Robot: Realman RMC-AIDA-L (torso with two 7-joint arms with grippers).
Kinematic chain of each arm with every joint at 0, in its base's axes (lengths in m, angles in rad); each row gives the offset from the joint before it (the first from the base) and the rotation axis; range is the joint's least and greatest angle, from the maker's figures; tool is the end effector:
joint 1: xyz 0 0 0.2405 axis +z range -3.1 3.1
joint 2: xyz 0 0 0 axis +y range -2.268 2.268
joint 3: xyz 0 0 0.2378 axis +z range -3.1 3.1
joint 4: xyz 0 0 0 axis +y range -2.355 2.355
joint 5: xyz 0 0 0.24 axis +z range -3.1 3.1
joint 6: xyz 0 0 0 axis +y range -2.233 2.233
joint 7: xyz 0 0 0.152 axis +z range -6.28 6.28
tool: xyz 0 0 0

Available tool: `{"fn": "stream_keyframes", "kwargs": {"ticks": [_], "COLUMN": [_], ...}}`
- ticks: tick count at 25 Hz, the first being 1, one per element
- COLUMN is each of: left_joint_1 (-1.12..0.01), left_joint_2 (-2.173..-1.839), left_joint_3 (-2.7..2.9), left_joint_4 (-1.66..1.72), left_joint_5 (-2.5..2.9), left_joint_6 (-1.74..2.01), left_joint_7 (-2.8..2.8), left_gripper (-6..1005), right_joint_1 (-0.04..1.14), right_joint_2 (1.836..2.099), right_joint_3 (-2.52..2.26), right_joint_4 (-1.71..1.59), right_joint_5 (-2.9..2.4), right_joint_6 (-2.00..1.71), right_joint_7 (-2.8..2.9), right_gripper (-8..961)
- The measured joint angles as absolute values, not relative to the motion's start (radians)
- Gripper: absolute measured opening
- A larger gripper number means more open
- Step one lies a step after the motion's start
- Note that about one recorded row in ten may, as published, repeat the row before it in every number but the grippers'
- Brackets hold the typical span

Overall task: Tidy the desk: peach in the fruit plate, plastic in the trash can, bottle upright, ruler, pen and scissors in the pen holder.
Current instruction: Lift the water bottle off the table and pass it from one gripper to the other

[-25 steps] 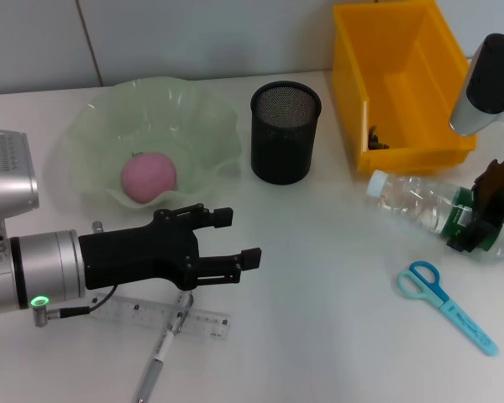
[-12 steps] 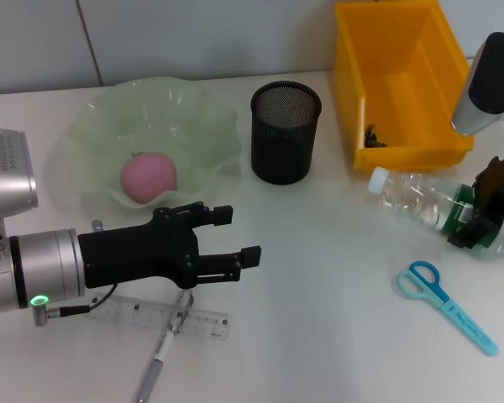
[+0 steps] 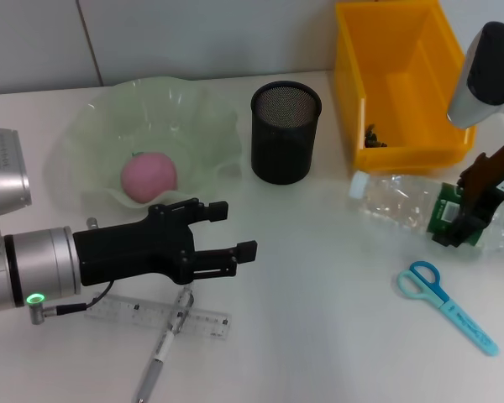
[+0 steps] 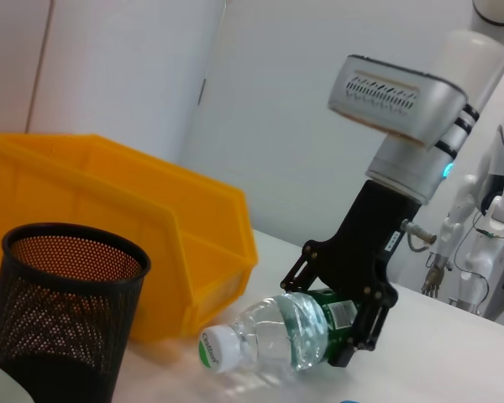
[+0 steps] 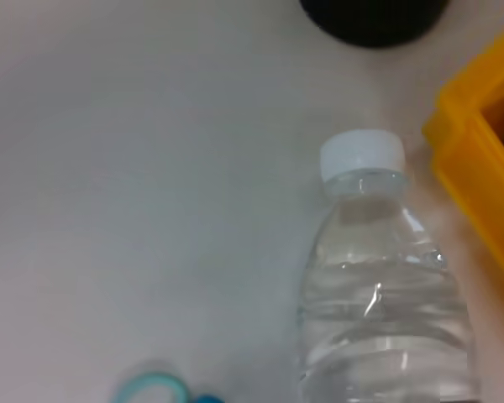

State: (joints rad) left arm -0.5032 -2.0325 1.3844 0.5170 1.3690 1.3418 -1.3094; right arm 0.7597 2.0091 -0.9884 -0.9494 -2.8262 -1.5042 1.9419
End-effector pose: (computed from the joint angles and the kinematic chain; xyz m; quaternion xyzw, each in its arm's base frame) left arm -0.2288 0.3377 -0.0660 -0.9361 -0.2063 -0.2754 0.0733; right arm 0.2503 0.4110 0.0519 -0.9314 0.2134 -0.2540 0.1501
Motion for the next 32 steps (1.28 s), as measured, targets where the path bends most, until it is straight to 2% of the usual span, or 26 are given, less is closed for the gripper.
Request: {"fn": "stream_keyframes", "kwargs": {"ticks": [13, 19, 26, 32], "left_joint_1": [-0.500, -0.490, -0.489, -0.493], "left_joint_2": [-2.034, -2.051, -2.069, -2.068], "left_joint_3": [1.378, 1.292, 1.151, 1.131], "left_joint_4": [0.517, 0.516, 0.508, 0.483], "left_joint_5": [1.369, 1.367, 1.352, 1.213], "left_joint_6": [1.339, 1.357, 1.422, 1.524], "left_joint_7": [-1.310, -1.304, -1.302, -1.308], "left_gripper": [841, 841, 841, 841], "right_joint_1": [0.645, 0.575, 0.524, 0.524], "right_joint_2": [2.012, 2.009, 2.027, 2.046], "right_joint_3": [-0.987, -0.927, -0.837, -0.842], "right_joint_4": [-1.181, -1.248, -1.180, -1.066], "right_joint_5": [-2.534, -2.297, -1.974, -1.820], "right_joint_6": [-1.636, -1.657, -1.667, -1.678], "right_joint_7": [1.917, 1.862, 1.727, 1.630], "right_gripper": [774, 774, 775, 775]}}
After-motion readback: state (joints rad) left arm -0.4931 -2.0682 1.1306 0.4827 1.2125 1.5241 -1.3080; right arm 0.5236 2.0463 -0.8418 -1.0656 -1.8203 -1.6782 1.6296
